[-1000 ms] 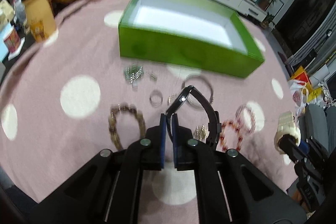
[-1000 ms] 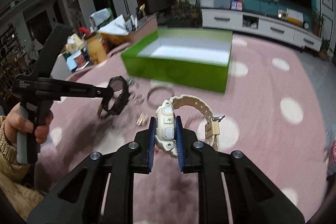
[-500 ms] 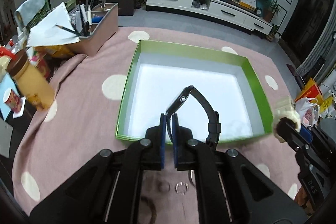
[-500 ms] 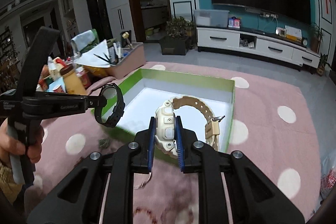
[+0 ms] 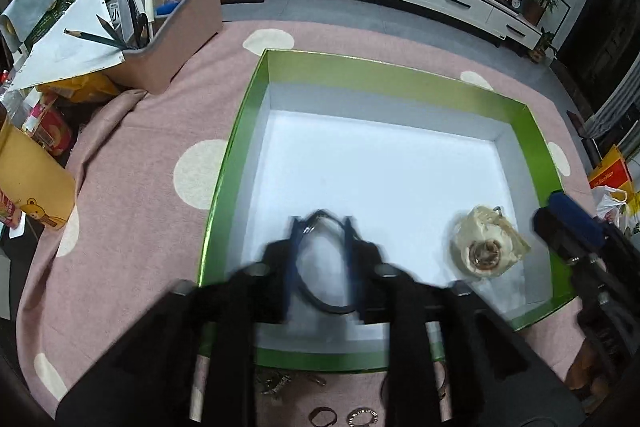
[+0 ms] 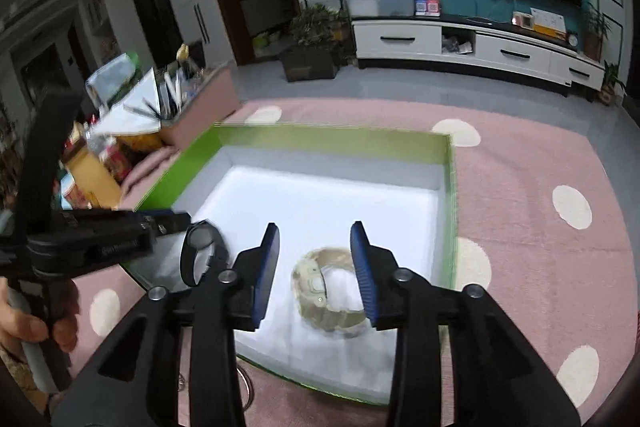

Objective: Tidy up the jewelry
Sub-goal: 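Carry both watches into the green box and open both tools, then withdraw both tools from the box back over the remaining jewelry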

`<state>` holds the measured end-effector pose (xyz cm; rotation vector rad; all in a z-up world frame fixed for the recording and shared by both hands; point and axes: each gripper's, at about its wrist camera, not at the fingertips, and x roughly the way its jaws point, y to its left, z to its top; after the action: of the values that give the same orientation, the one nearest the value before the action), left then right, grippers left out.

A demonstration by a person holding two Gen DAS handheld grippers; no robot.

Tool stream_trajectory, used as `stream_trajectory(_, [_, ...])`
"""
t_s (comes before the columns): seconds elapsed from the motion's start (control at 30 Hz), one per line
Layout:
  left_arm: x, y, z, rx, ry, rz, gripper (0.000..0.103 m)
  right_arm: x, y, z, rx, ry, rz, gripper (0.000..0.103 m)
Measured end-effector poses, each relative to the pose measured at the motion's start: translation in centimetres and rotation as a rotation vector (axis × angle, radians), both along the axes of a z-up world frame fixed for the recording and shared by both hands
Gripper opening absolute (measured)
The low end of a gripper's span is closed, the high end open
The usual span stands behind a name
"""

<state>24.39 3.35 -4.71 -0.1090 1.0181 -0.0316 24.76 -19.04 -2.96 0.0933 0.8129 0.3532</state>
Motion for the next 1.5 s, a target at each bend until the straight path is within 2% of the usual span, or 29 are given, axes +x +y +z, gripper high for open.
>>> stream_trajectory(0.07, [-0.6,0.2,0.7,0.003,-0.022,0.008,0.065,-0.7,-1.0,0.7,0.028,-0.015,-0.021,0.046])
stream_trajectory(0.27, [-3.3,1.3,2.4,0.014,-0.061,0.009,0.087,-4.6,-4.0,2.1,0.048,-0.016,-0.063,0.051])
stream_trajectory(0.33, [-4.9,2.0,2.9,0.025,-0.077,0.014,0.089,-6.0,-4.5,2.1,0.042,-0.011,-0.070,0.056])
stream_trajectory(0.53, [-9.5,4.1,3.7,-0.005,-0.096,0.026,0.101,-10.9,-5.6,1.8,0.035,0.013,-0.083,0.056])
stream_trajectory(0.77, [-14.3,5.4,2.5,-0.050,-0.081,0.031,0.101,-15.5,-4.7,1.1,0.026,0.053,-0.035,0.056])
stream_trajectory(0.93, [-17.4,4.9,1.5,-0.032,-0.107,-0.004,0.101,-17.7,-3.3,0.9,0.021,0.076,0.005,0.056])
stream_trajectory(1.0, [-18.3,4.6,1.1,-0.002,-0.097,-0.020,0.101,-18.4,-2.4,0.9,0.012,0.081,0.032,0.056])
stream_trajectory(1.2, [-19.3,4.7,-0.9,0.056,0.034,-0.046,0.101,-20.4,1.0,0.0,-0.042,0.106,0.148,0.056])
stream_trajectory(1.33, [-20.1,4.4,-1.3,0.102,0.008,-0.040,0.101,-20.7,3.1,-1.2,-0.074,0.121,0.200,0.056])
stream_trajectory(1.5, [-20.3,4.0,-2.5,0.088,-0.012,-0.024,0.101,-20.1,5.2,-2.5,-0.098,0.113,0.229,0.056])
